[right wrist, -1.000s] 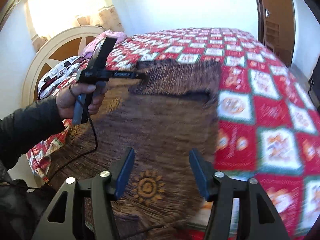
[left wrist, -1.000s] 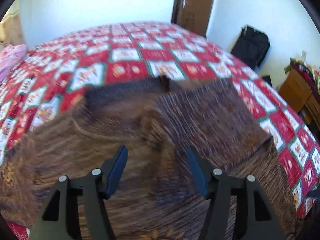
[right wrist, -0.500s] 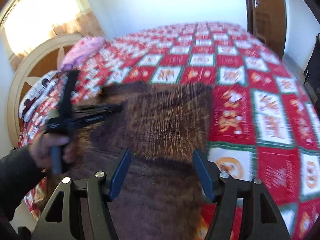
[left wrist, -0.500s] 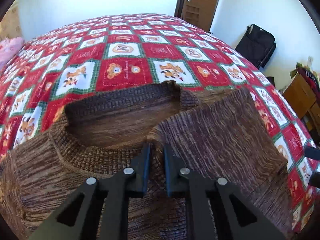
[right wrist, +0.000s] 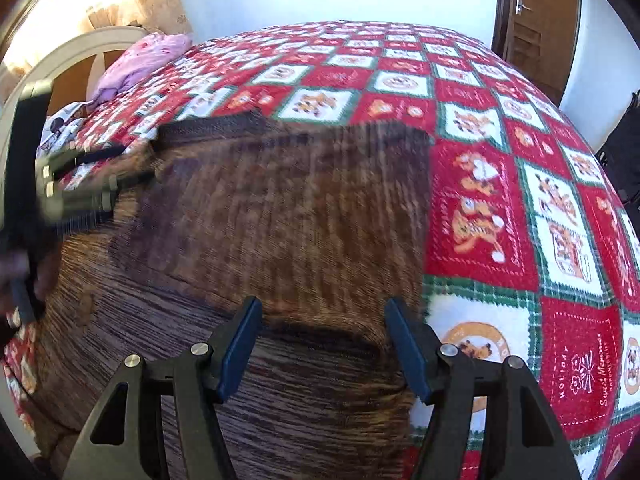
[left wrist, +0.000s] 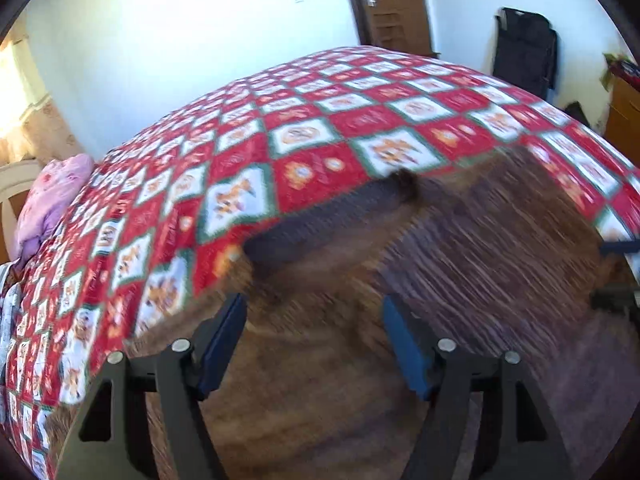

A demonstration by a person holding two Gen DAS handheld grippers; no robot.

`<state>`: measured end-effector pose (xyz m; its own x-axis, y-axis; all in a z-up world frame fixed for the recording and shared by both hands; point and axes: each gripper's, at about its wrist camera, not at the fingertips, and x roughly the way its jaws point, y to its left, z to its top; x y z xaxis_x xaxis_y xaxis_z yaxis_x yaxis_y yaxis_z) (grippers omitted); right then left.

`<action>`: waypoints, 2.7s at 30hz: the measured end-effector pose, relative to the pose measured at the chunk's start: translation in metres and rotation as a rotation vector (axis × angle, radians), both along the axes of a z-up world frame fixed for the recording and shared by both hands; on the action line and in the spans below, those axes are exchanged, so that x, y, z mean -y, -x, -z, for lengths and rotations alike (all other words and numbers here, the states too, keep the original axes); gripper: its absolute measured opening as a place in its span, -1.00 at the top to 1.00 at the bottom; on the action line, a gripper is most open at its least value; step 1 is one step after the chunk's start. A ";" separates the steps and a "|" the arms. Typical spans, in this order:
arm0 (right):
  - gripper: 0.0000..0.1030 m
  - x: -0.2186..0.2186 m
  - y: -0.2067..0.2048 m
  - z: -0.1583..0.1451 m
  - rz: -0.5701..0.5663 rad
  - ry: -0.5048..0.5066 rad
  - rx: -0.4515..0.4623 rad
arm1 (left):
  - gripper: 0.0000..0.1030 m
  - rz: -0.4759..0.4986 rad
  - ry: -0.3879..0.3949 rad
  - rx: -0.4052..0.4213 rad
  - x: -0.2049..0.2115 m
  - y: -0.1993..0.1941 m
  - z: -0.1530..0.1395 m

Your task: Fold small clothes

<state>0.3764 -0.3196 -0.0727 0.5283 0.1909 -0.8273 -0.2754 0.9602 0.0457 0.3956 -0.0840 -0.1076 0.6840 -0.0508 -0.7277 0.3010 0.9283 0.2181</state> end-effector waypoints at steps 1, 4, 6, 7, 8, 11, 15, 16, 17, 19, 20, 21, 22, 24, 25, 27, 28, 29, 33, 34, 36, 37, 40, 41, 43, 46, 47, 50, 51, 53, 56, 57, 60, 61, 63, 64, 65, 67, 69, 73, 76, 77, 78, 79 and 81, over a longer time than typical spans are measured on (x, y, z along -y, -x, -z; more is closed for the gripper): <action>-0.27 -0.004 0.000 -0.004 -0.017 -0.010 0.005 | -0.41 0.023 -0.015 -0.014 0.006 0.008 0.006; -0.27 -0.024 0.000 -0.011 -0.068 -0.005 0.019 | -0.40 0.006 -0.054 -0.035 0.014 0.021 0.021; -0.27 -0.034 -0.001 -0.011 -0.087 -0.010 0.016 | -0.19 -0.011 0.008 -0.057 0.008 0.024 0.019; -0.27 -0.038 -0.002 -0.011 -0.093 -0.014 0.015 | 0.11 -0.001 0.067 -0.094 0.004 0.024 0.017; -0.27 -0.043 -0.003 -0.011 -0.098 -0.015 0.013 | 0.35 0.003 0.127 -0.132 0.000 0.023 0.015; -0.27 -0.056 -0.007 -0.008 -0.116 -0.013 0.010 | 0.43 -0.001 0.184 -0.179 -0.001 0.027 0.017; -0.27 -0.073 -0.012 0.000 -0.131 0.004 0.000 | 0.43 -0.027 0.038 -0.144 0.010 0.038 0.021; -0.27 -0.077 -0.014 0.005 -0.138 0.011 -0.015 | 0.39 -0.030 0.014 -0.140 0.008 0.041 0.021; -0.27 -0.084 -0.016 0.013 -0.156 0.032 -0.052 | 0.34 -0.041 -0.002 -0.128 0.003 0.042 0.021; -0.27 -0.100 -0.010 0.015 -0.189 0.118 -0.012 | 0.34 -0.067 -0.034 -0.111 -0.009 0.046 0.021; -0.27 -0.104 -0.007 0.013 -0.208 0.121 -0.012 | 0.34 -0.070 -0.029 -0.114 -0.016 0.047 0.020; -0.27 -0.108 -0.005 0.009 -0.224 0.099 -0.015 | 0.34 -0.080 -0.006 -0.122 -0.025 0.049 0.019; -0.27 -0.110 -0.004 0.004 -0.224 0.080 -0.001 | 0.34 -0.091 0.028 -0.131 -0.035 0.050 0.016; -0.27 -0.118 -0.001 -0.005 -0.235 0.059 0.038 | 0.35 -0.107 0.055 -0.132 -0.048 0.056 0.012; -0.27 -0.124 -0.001 -0.008 -0.256 0.043 0.048 | 0.30 -0.115 0.060 -0.125 -0.054 0.060 0.011; -0.27 -0.138 0.001 -0.009 -0.318 -0.008 0.039 | 0.06 -0.135 0.077 -0.121 -0.065 0.065 0.010; -0.27 -0.144 0.000 -0.007 -0.339 -0.018 0.026 | -0.22 -0.148 0.090 -0.125 -0.071 0.068 0.010; -0.27 -0.153 0.000 0.000 -0.359 -0.028 -0.003 | -0.40 -0.164 0.103 -0.125 -0.079 0.072 0.010; -0.31 -0.175 0.006 0.023 -0.363 -0.032 -0.060 | -0.44 -0.196 0.113 -0.106 -0.103 0.086 0.010; -0.31 -0.179 0.012 0.023 -0.377 -0.008 -0.040 | -0.44 -0.208 0.112 -0.101 -0.110 0.091 0.010; -0.31 -0.181 0.015 0.021 -0.394 0.000 -0.034 | -0.46 -0.226 0.104 -0.096 -0.122 0.094 0.011; -0.31 -0.181 0.015 0.019 -0.394 0.008 -0.029 | -0.48 -0.235 0.092 -0.093 -0.126 0.095 0.012; -0.31 -0.173 0.005 0.006 -0.327 -0.026 0.014 | -0.48 -0.253 0.059 -0.070 -0.134 0.096 0.012; -0.31 -0.171 0.003 0.003 -0.317 -0.040 0.020 | -0.48 -0.258 0.059 -0.066 -0.138 0.098 0.012; -0.31 -0.174 -0.001 0.004 -0.317 -0.066 -0.004 | -0.48 -0.269 0.078 -0.070 -0.143 0.097 0.011; -0.33 -0.191 0.003 0.023 -0.354 -0.050 -0.084 | -0.48 -0.281 0.083 -0.069 -0.147 0.096 0.011; -0.35 -0.197 0.010 0.023 -0.369 -0.008 -0.046 | -0.48 -0.283 0.084 -0.070 -0.149 0.096 0.011; -0.36 -0.205 0.019 0.024 -0.393 0.029 -0.024 | -0.48 -0.297 0.084 -0.085 -0.155 0.097 0.015; -0.36 -0.205 0.020 0.024 -0.399 0.032 -0.022 | -0.48 -0.303 0.087 -0.093 -0.158 0.097 0.018; -0.36 -0.208 0.023 0.025 -0.418 0.044 -0.017 | -0.48 -0.313 0.091 -0.103 -0.162 0.096 0.021; -0.44 -0.211 0.026 0.028 -0.433 0.067 0.002 | -0.48 -0.324 0.090 -0.105 -0.166 0.096 0.023; -0.45 -0.211 0.026 0.028 -0.436 0.063 0.004 | -0.48 -0.327 0.089 -0.104 -0.168 0.097 0.023; -0.45 -0.209 0.032 0.026 -0.448 0.050 0.014 | -0.48 -0.336 0.081 -0.102 -0.174 0.099 0.023; -0.45 -0.208 0.034 0.024 -0.449 0.047 0.019 | -0.49 -0.338 0.078 -0.101 -0.177 0.100 0.022; -0.45 -0.207 0.037 0.021 -0.456 0.015 0.011 | -0.51 -0.354 0.068 -0.093 -0.185 0.103 0.020; -0.45 -0.206 0.038 0.020 -0.458 0.009 0.014 | -0.52 -0.368 0.058 -0.087 -0.192 0.105 0.020; -0.45 -0.205 0.040 0.018 -0.459 0.007 0.023 | -0.52 -0.381 0.052 -0.083 -0.199 0.106 0.019; -0.45 -0.204 0.043 0.016 -0.462 -0.004 0.025 | -0.52 -0.429 0.038 -0.077 -0.220 0.112 0.018; -0.45 -0.201 0.046 0.013 -0.465 -0.023 0.021 | -0.52 -0.489 0.030 -0.068 -0.243 0.116 0.017; -0.45 -0.197 0.057 0.008 -0.482 -0.018 0.036 | -0.52 -0.651 0.019 -0.054 -0.303 0.127 0.017; -0.45 -0.195 0.063 0.005 -0.495 -0.011 0.046 | -0.52 -0.732 0.068 -0.056 -0.334 0.133 0.019; -0.45 -0.195 0.065 0.005 -0.498 -0.009 0.048 | -0.52 -0.751 0.095 -0.062 -0.342 0.134 0.021; -0.45 -0.195 0.066 0.005 -0.499 -0.007 0.049 | -0.52 -0.763 0.121 -0.066 -0.348 0.133 0.023; -0.45 -0.195 0.067 0.005 -0.501 -0.004 0.050 | -0.52 -0.781 0.149 -0.067 -0.354 0.132 0.024; -0.45 -0.196 0.070 0.006 -0.504 0.003 0.055 | -0.52 -0.804 0.195 -0.059 -0.360 0.128 0.025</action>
<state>0.3069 -0.1239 -0.0783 0.4141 0.4312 -0.8016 -0.7066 0.7075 0.0156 0.2672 0.2758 -0.1327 0.5268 0.3086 -0.7920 -0.4644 0.8849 0.0359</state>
